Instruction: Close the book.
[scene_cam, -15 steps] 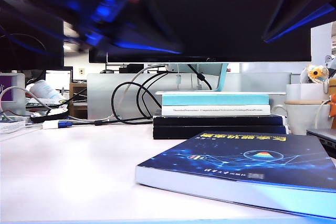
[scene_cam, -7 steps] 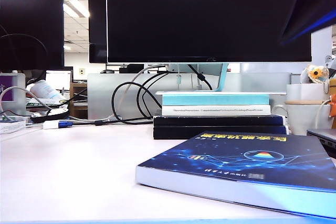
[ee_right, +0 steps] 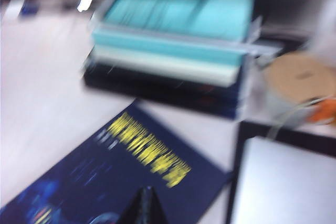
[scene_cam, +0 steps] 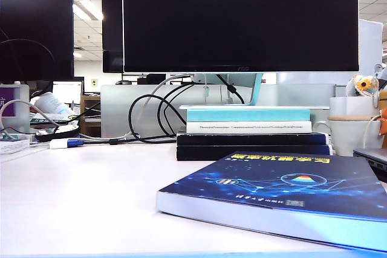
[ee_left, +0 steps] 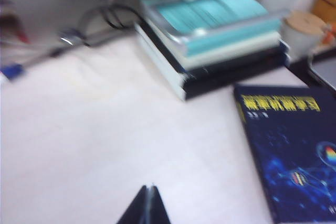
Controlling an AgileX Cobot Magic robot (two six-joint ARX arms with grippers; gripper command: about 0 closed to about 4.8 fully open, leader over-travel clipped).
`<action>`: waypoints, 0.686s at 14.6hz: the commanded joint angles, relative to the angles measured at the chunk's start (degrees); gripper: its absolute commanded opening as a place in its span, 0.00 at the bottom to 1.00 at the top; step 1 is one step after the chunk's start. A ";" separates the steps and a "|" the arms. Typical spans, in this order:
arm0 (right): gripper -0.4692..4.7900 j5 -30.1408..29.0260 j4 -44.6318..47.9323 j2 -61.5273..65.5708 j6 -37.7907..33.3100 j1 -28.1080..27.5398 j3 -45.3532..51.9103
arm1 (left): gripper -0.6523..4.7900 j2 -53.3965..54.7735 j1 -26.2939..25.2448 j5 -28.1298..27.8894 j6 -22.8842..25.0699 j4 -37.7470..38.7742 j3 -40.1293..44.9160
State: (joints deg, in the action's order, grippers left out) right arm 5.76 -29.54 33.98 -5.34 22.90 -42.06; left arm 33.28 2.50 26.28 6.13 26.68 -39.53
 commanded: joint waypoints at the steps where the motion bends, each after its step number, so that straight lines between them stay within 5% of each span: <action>1: 0.09 5.29 1.49 -6.23 -0.50 0.02 2.93 | 0.11 -4.42 -3.02 0.37 3.17 -0.04 0.63; 5: 0.09 8.26 2.95 -16.68 -0.66 0.00 9.01 | 0.11 -11.30 -4.33 -7.15 -0.59 -5.31 6.97; 8: 0.09 4.74 24.85 -33.83 -1.40 0.07 24.79 | 0.11 -13.42 -4.22 -12.11 -11.28 -17.57 19.80; 10: 0.09 4.44 25.66 -33.83 -1.51 0.13 26.71 | 0.11 -14.56 -4.17 -12.07 -10.32 -21.09 23.30</action>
State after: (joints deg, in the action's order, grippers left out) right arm 10.44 -5.98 0.23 -6.52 22.96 -15.88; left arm 19.25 -1.67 14.20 -4.38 8.43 -16.99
